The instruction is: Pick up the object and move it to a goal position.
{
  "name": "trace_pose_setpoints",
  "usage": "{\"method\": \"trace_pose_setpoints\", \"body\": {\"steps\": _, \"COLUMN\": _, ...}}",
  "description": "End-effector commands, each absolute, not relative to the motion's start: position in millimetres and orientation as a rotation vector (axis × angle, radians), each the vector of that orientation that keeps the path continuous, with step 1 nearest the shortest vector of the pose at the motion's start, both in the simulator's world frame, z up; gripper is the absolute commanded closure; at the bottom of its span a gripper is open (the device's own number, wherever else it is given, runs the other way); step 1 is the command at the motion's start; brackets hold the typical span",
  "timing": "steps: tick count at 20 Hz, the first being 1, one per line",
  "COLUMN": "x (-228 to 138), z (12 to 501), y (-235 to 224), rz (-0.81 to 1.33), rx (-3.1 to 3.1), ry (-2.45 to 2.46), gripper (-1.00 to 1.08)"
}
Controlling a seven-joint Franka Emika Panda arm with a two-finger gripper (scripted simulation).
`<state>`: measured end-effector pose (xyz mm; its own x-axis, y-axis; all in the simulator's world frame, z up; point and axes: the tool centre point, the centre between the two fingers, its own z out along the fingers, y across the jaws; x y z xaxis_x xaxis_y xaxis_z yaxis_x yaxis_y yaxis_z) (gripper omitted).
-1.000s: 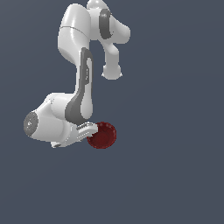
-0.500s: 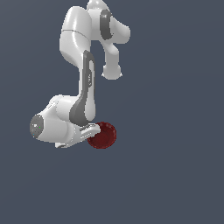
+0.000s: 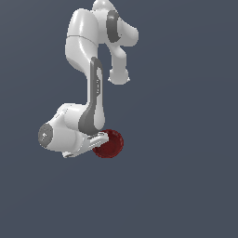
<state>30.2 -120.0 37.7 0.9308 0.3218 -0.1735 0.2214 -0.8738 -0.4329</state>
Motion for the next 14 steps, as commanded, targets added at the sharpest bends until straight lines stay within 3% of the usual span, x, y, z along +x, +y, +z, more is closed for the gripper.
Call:
{"method": "trace_pose_setpoints", "body": {"steps": 1, "x": 29.8, "z": 37.0, "y": -120.2, "rz": 0.337, "rx": -2.674, "ry": -0.393, "gripper": 1.08}}
{"method": "trace_pose_setpoints", "body": {"steps": 14, "x": 27.7, "z": 44.2, "y": -113.8, "rz": 0.336, "rx": -2.674, "ry": -0.394, "gripper": 1.08}}
